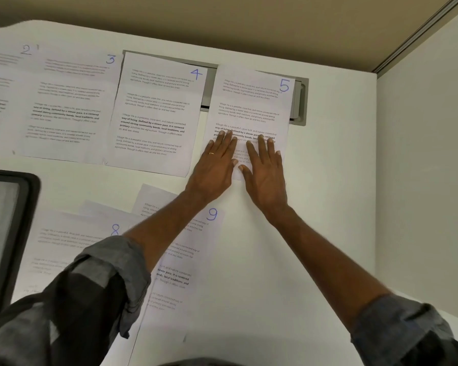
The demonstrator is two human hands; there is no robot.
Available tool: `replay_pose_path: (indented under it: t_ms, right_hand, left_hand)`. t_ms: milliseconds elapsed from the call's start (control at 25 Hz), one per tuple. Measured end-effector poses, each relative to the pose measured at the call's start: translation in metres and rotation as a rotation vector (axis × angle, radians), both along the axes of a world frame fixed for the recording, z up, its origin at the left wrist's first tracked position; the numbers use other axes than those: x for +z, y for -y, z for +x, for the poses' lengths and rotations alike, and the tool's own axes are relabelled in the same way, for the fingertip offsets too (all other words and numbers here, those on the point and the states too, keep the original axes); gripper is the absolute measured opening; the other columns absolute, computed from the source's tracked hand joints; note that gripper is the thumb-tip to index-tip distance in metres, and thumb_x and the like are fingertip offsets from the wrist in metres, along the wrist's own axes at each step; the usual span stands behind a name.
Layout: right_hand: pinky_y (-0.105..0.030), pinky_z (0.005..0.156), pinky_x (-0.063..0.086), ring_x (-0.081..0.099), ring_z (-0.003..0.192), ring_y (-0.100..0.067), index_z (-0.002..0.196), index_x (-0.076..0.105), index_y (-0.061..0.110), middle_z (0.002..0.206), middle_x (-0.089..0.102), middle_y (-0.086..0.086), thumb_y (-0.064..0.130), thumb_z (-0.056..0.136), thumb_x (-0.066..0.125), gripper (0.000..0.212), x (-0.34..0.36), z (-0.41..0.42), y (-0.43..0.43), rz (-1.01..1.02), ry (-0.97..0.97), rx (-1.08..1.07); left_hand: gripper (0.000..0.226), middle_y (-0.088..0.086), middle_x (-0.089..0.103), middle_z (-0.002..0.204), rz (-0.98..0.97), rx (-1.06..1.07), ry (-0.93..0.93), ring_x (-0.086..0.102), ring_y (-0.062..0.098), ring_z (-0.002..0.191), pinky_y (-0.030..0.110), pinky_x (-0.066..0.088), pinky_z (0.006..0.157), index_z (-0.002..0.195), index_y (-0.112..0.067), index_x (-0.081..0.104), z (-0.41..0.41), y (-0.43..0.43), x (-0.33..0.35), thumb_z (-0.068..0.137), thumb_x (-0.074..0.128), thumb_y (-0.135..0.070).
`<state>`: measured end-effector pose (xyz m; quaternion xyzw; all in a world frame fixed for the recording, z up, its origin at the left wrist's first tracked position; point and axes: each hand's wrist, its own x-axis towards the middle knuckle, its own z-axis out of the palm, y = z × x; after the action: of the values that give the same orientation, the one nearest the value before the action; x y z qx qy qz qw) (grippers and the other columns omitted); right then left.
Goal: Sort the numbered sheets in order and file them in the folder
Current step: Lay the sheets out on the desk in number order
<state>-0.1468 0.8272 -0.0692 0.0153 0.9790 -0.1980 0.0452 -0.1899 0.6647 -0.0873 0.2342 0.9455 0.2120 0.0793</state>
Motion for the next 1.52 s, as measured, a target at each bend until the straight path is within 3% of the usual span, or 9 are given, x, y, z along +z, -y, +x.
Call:
replay_pose_path:
  t_ms: [160,360,600,720,960,1240,1520]
  right_hand:
    - [-0.047,0.125,0.011,0.020,0.154,-0.032,0.156,0.037,0.008,0.164,0.029,-0.016,0.035,0.108,0.042,0.055,0.009,0.027,0.019,0.028,-0.125,0.010]
    - [-0.047,0.127,0.012,0.014,0.155,-0.027,0.157,0.032,0.007,0.166,0.024,-0.012,0.035,0.109,0.042,0.057,0.018,0.086,0.047,-0.003,-0.083,0.030]
    - [-0.041,0.128,0.005,0.004,0.158,-0.022,0.160,0.025,0.011,0.169,0.014,-0.006,0.043,0.110,0.028,0.059,0.038,0.161,0.090,-0.064,-0.019,0.107]
    - [-0.041,0.128,0.005,0.002,0.158,-0.021,0.161,0.022,0.011,0.170,0.011,-0.006,0.040,0.110,0.031,0.059,0.039,0.196,0.107,-0.047,-0.008,0.145]
    - [-0.045,0.127,0.011,0.009,0.157,-0.025,0.160,0.026,0.009,0.168,0.017,-0.009,0.035,0.109,0.041,0.058,0.045,0.254,0.165,-0.025,0.003,0.100]
    - [-0.039,0.127,0.004,0.004,0.157,-0.024,0.161,0.018,0.008,0.168,0.009,-0.008,0.034,0.110,0.040,0.061,0.047,0.299,0.243,-0.008,0.056,0.036]
    - [-0.037,0.128,0.005,0.004,0.158,-0.025,0.162,0.008,0.012,0.170,0.000,-0.009,0.028,0.109,0.044,0.067,0.046,0.318,0.292,-0.060,0.173,-0.020]
  left_hand:
    - [0.064,0.011,0.013,0.169,-0.051,-0.009,-0.021,0.009,0.028,0.157,0.044,0.008,0.128,0.161,-0.007,0.020,0.020,0.009,0.011,0.108,0.018,-0.044]
    - [0.072,0.009,0.012,0.170,-0.075,0.008,-0.036,0.009,0.028,0.157,0.047,0.009,0.128,0.161,-0.010,0.023,0.082,0.035,0.025,0.105,0.008,-0.053]
    - [0.066,0.005,0.005,0.171,-0.110,0.110,-0.056,0.000,0.023,0.158,0.036,-0.013,0.126,0.162,-0.014,0.017,0.174,0.094,0.035,0.107,0.029,-0.047]
    - [0.064,0.005,0.003,0.171,-0.123,0.130,-0.065,-0.002,0.020,0.158,0.038,-0.005,0.128,0.163,-0.013,0.013,0.215,0.130,0.038,0.108,0.022,-0.046]
    - [0.060,0.008,0.010,0.170,-0.115,0.075,-0.110,0.002,0.019,0.158,0.040,0.000,0.129,0.161,-0.008,0.020,0.266,0.193,0.039,0.110,0.033,-0.036]
    - [0.060,0.009,0.013,0.169,-0.143,-0.013,-0.098,0.008,0.023,0.157,0.047,0.009,0.128,0.161,-0.008,0.022,0.299,0.249,0.035,0.109,0.031,-0.037]
    - [0.063,0.011,0.027,0.165,-0.234,-0.059,-0.086,0.017,0.026,0.154,0.047,0.001,0.125,0.156,-0.005,0.034,0.309,0.296,0.027,0.100,0.058,-0.022]
